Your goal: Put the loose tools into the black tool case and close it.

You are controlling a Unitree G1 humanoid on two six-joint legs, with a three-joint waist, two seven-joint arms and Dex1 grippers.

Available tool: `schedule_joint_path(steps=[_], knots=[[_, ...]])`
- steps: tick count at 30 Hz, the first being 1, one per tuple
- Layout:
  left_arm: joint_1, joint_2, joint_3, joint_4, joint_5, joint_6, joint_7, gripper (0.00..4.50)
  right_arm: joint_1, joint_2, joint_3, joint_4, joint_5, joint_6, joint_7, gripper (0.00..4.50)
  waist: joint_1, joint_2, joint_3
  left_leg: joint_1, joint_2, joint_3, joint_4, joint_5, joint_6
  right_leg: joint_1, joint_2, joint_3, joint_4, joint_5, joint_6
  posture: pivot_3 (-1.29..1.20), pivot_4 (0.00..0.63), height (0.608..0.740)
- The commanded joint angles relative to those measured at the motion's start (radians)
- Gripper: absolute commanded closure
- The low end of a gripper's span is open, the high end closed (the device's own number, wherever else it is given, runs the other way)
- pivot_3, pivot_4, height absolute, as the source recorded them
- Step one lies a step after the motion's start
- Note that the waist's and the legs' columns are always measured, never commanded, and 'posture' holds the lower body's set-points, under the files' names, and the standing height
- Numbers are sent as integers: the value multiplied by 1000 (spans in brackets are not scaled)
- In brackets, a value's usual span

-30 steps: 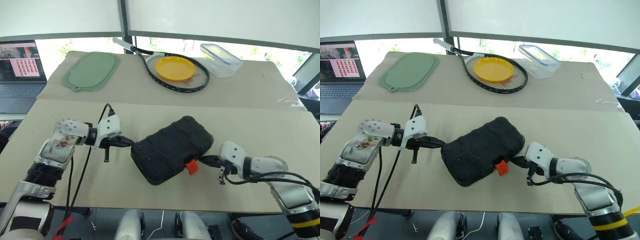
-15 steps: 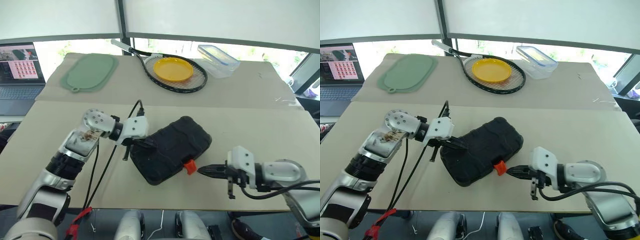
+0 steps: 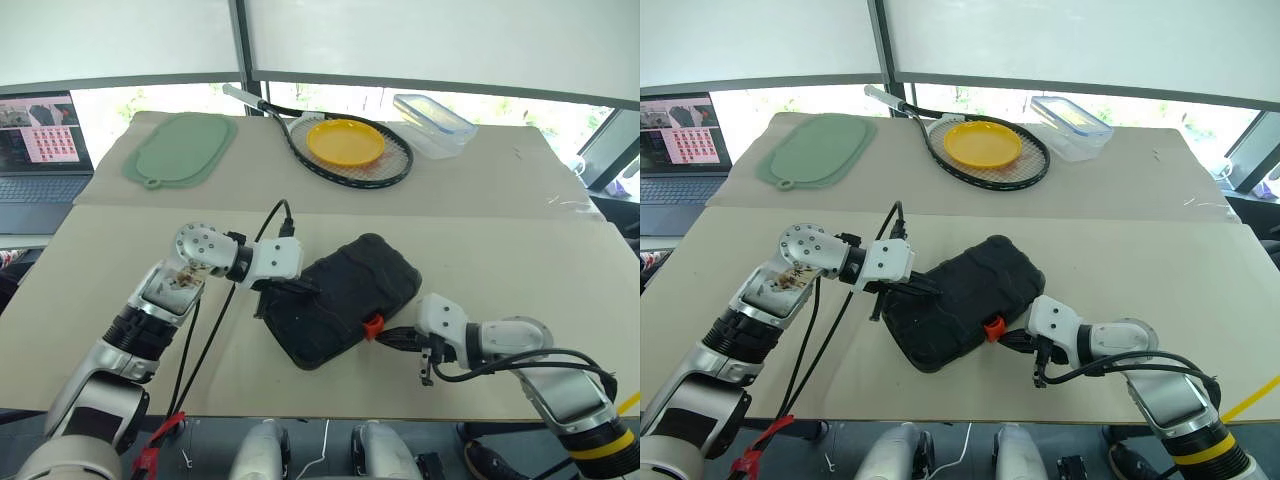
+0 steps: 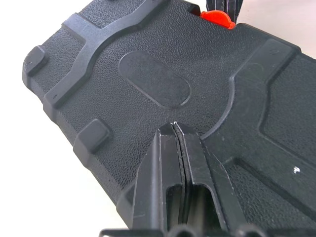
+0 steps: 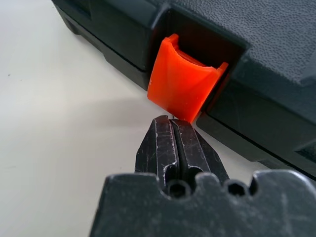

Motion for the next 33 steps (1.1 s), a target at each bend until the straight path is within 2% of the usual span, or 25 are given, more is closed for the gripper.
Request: schedule_joint_path(steps=[1, 10, 14, 24, 33], knots=[[11, 12, -26, 35, 49, 22, -3, 4456, -25, 17, -20, -21, -1, -19, -26, 4500, -1, 0, 0, 0, 0, 0, 0, 0, 0, -1, 0, 0, 0, 0, 0, 0, 150, 738], [-9, -5, -34, 66, 61, -9, 7, 4456, 60, -82, -103, -128, 81, 25, 48, 4500, 3, 0, 0, 0, 0, 0, 0, 0, 0, 0, 0, 1, 0, 0, 0, 0, 150, 738], [-15, -21, -36, 72, 58, -8, 10, 4456, 44, -94, -126, -174, 138, 74, 55, 4500, 2, 1, 0, 0, 0, 0, 0, 0, 0, 0, 0, 1, 0, 0, 0, 0, 150, 738], [-35, -49, -41, 93, 68, -17, 10, 4456, -67, -17, -15, -49, 20, 58, -17, 4500, -4, 0, -1, 0, 0, 0, 0, 0, 0, 0, 0, 1, 0, 0, 0, 0, 150, 738], [-25, -58, -46, 92, 70, -24, 7, 4456, -83, 49, -10, -21, -17, 55, -64, 4500, -7, 0, -1, -1, 1, 0, 0, 0, 0, -2, 1, 1, 0, 0, -1, 0, 150, 738]])
